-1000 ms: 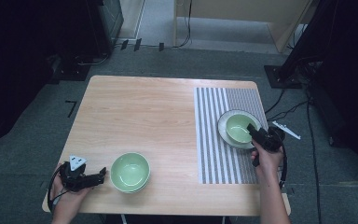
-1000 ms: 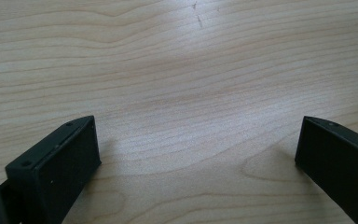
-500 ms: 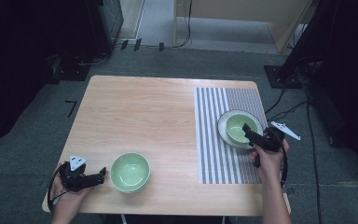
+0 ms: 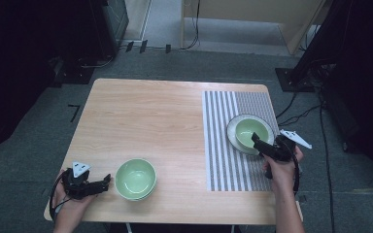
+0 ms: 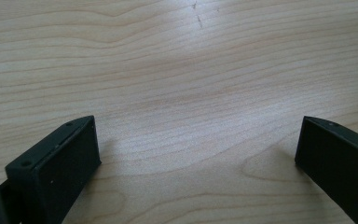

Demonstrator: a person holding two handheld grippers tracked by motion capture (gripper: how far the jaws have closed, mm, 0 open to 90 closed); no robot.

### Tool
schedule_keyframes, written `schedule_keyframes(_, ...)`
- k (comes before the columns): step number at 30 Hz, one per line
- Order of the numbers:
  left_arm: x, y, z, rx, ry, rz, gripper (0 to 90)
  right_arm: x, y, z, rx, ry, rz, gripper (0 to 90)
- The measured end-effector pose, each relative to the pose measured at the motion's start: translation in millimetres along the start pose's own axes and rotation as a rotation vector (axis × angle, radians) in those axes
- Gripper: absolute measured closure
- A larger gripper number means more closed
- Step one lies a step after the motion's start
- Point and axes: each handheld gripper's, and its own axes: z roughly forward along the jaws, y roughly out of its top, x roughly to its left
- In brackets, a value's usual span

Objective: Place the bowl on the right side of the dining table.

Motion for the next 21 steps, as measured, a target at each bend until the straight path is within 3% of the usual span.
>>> schedule_keyframes(21,-0.1,0.0,-0.1,0.0,-0.005,0.006,0.0,-3.1,-12.5,-17.3,0.006,-0.029,-0.03,0.0)
